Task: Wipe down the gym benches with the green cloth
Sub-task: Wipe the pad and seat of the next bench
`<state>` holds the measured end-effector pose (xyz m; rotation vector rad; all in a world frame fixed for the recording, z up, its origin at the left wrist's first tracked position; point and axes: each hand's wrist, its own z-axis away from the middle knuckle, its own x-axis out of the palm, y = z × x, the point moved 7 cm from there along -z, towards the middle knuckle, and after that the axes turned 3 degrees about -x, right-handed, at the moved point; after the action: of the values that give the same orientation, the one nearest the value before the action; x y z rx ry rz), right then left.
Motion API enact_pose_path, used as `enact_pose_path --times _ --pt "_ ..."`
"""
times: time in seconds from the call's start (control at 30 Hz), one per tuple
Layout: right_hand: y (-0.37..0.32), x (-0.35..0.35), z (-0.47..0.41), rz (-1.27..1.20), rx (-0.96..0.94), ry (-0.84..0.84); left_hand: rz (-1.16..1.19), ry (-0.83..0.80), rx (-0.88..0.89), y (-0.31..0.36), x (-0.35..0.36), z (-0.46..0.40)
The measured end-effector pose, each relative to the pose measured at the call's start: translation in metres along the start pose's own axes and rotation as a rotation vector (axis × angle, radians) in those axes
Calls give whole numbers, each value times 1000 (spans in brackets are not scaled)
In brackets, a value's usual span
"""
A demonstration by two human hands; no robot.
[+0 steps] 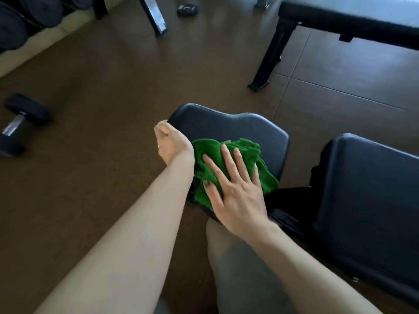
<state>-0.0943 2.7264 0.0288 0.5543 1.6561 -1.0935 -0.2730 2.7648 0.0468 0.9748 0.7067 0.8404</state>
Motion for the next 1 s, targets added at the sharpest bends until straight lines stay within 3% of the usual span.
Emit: enact_pose_path --times 0.07,0.2,0.33,0.43,0.57,0.67,0.87,1.0 --pt "13 -10 -43 -49 46 29 25 30 -5 -3 1 -4" --pt "61 -27 -104 -178 334 67 -21 -1 -19 -7 1 -8" --pt "80 -15 -63 -195 570 83 -29 33 15 -6 0 -8" --pt "85 -4 -5 -366 704 160 -46 20 35 -8 -1 -7" --pt "53 12 66 -622 739 285 -44 11 29 -5 -2 -5" --pt "49 15 72 -666 774 261 -66 -24 47 -4 -3 -4" --pt "95 -1 14 -562 958 180 -143 -77 51 -2 -4 -7" --pt "61 2 25 -351 743 88 -200 -133 47 0 -4 -4"
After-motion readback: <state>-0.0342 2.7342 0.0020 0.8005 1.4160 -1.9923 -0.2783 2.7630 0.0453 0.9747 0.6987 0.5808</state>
